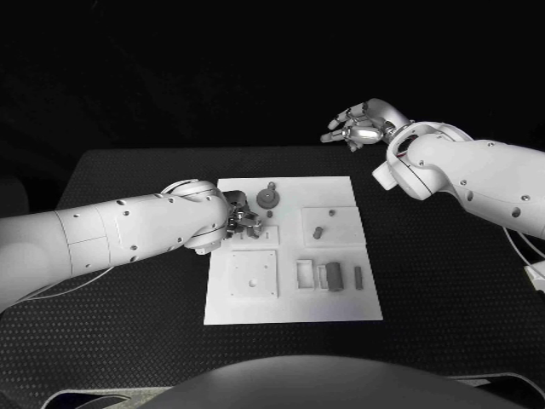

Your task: Assemble the parts on the task board

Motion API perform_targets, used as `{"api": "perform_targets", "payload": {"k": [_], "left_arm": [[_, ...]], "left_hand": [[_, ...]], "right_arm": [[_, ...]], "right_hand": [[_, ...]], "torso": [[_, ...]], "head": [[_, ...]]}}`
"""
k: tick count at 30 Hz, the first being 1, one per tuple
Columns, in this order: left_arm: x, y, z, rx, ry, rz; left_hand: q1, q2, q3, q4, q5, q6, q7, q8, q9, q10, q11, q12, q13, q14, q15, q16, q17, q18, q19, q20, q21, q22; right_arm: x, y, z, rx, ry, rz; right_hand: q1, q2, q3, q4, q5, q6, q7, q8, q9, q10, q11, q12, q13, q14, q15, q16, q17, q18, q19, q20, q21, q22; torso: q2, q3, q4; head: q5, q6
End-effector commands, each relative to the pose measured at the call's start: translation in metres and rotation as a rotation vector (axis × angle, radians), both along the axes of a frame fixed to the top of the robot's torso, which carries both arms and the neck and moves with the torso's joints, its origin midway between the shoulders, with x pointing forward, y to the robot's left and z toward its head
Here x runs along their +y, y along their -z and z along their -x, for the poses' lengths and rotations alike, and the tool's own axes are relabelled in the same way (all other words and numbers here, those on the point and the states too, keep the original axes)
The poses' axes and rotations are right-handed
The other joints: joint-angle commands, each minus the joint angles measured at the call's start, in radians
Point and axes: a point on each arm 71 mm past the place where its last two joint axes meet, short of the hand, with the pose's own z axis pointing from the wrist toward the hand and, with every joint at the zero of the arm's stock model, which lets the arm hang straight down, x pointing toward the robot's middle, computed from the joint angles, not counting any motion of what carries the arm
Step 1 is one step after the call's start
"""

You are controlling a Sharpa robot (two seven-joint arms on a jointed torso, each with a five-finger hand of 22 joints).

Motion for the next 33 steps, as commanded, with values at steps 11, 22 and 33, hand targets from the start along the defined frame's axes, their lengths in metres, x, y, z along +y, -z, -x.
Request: {"api": "perform_targets", "payload": {"k": [11, 22, 33], "left_arm": [[-0.0055, 0.0075, 0.0078, 0.103, 0.052, -0.011], [-0.0066, 0.0078, 0.0070, 0.108, 0.048, -0.013], [-0.0081, 0.0077, 0.0052, 0.104, 0.041, -0.008]], "left_hand": [[-0.005, 0.013, 0.066, 0.031, 0.105, 0.188, -0.102, 0.022, 0.000, 0.002, -0.012, 0.006, -0.002, 0.003, 0.000, 0.007, -0.002, 0.012, 0.010, -0.004, 0.009, 0.023], [-0.017, 0.016, 0.068, 0.032, 0.075, 0.180, -0.100, 0.024, 0.000, 0.000, -0.010, 0.007, -0.006, -0.001, 0.000, 0.008, -0.007, 0.013, 0.006, -0.001, 0.012, 0.021], [-0.045, 0.011, 0.052, 0.044, -0.002, 0.172, -0.096, 0.028, -0.003, -0.001, -0.005, 0.005, -0.020, -0.005, -0.003, 0.005, -0.020, 0.015, 0.004, 0.000, 0.006, 0.016]], "right_arm": [[0.0016, 0.0003, 0.0005, 0.003, -0.016, 0.002], [0.0017, 0.0004, 0.0005, 0.006, -0.016, -0.002], [0.0015, 0.0006, 0.0005, 0.009, -0.018, -0.001]], "right_hand": [[0.003, 0.010, -0.004, 0.000, 0.003, 0.001, 0.009, 0.006, -0.002, -0.008, 0.000, 0.004, -0.002, -0.006, 0.000, 0.004, -0.002, 0.013, -0.001, 0.006, -0.005, 0.014], [0.003, 0.010, -0.005, 0.000, 0.003, 0.001, 0.009, 0.006, -0.002, -0.009, 0.000, 0.005, -0.003, -0.006, 0.001, 0.005, -0.002, 0.014, -0.001, 0.006, -0.005, 0.014], [0.003, 0.011, -0.006, 0.000, 0.003, 0.001, 0.009, 0.006, -0.002, -0.009, 0.000, 0.005, -0.004, -0.007, 0.001, 0.005, -0.003, 0.014, -0.001, 0.007, -0.005, 0.014]], "torso": [[0.000, -0.0018, 0.0003], [0.001, -0.0029, 0.0009], [0.000, -0.0021, -0.0001]], "head": [[-0.002, -0.001], [-0.001, -0.001], [0.000, -0.001]]}}
